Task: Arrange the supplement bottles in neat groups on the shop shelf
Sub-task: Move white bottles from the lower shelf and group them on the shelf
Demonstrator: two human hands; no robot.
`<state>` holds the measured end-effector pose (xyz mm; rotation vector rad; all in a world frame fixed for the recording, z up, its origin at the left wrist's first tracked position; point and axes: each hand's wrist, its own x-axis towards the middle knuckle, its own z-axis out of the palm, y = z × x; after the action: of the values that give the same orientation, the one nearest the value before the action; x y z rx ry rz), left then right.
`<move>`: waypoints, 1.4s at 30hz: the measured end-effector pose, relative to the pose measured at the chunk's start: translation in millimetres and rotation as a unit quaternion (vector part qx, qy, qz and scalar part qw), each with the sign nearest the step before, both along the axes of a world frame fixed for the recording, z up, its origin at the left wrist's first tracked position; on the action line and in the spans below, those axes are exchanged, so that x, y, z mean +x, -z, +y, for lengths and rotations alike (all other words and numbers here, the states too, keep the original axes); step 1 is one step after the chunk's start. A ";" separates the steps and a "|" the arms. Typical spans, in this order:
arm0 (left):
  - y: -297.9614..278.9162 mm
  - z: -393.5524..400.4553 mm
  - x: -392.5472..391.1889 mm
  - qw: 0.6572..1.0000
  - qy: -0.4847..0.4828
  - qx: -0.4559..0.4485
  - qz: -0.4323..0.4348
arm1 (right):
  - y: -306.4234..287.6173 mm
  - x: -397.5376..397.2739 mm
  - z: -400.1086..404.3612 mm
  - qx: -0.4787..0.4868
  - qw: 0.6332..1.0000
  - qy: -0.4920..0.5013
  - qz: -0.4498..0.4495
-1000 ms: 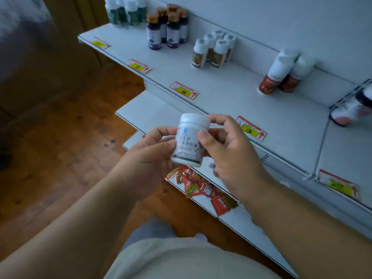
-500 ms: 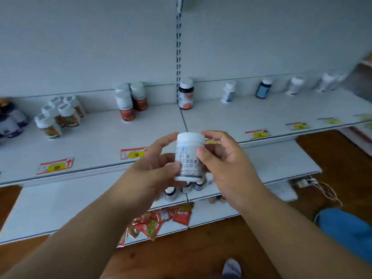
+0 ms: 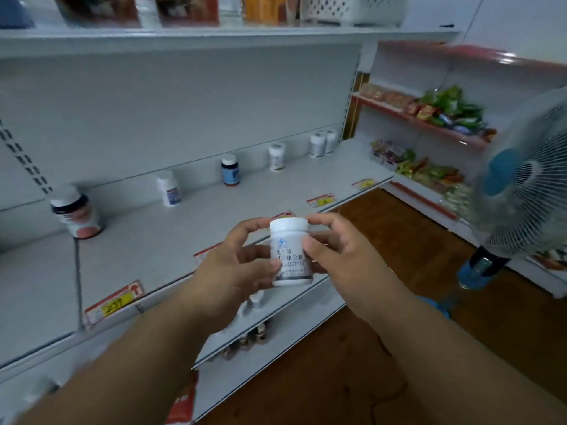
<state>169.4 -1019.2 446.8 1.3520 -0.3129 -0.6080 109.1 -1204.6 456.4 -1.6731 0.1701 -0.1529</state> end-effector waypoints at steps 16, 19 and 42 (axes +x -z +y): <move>24.8 -192.6 173.8 0.987 0.041 0.139 -0.071 | 23.1 158.1 -183.7 -0.032 0.993 0.074 0.086; 27.9 -236.0 212.4 0.979 0.044 0.169 -0.101 | 28.4 191.9 -223.7 -0.063 0.989 0.076 0.111; 104.2 -400.8 375.3 0.840 -0.247 0.398 -0.273 | 113.6 435.8 -366.5 -0.294 0.950 -0.100 0.037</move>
<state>544.7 -1420.0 342.6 2.3178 -0.1438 0.1490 544.9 -1571.1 342.8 -2.2817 0.0068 0.0186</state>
